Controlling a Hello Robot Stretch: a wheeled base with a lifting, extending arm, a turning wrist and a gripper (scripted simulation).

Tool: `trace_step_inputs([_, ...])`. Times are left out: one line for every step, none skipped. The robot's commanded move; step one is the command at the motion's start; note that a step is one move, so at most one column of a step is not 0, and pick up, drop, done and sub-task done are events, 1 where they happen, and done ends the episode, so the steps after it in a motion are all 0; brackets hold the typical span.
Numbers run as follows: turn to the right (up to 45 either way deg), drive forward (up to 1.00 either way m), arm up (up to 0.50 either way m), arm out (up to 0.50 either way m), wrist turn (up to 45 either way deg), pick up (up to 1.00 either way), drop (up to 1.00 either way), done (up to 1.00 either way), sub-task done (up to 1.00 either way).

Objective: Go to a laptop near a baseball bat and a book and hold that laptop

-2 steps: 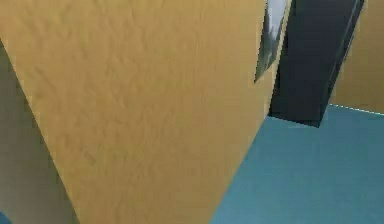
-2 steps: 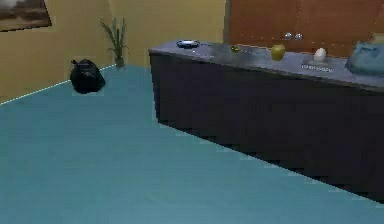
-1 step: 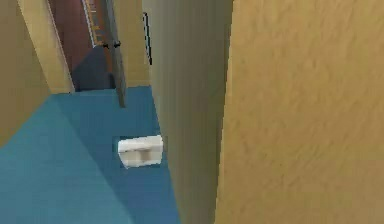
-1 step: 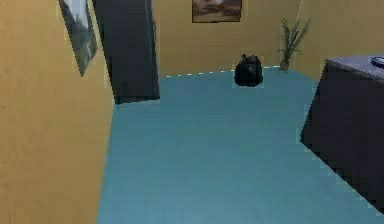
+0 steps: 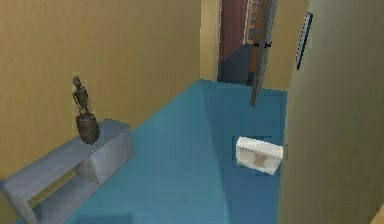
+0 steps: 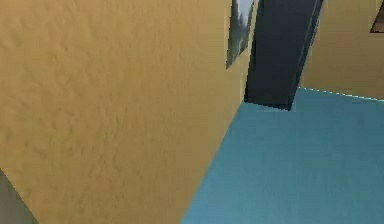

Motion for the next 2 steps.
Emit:
trace_step_inputs([0.0,0.3,0.0,0.0,0.0,0.0,0.0,0.0,0.0])
trace_step_inputs([-3.0,0.0,0.0,0.0,0.0,0.0,0.0,0.0,0.0])
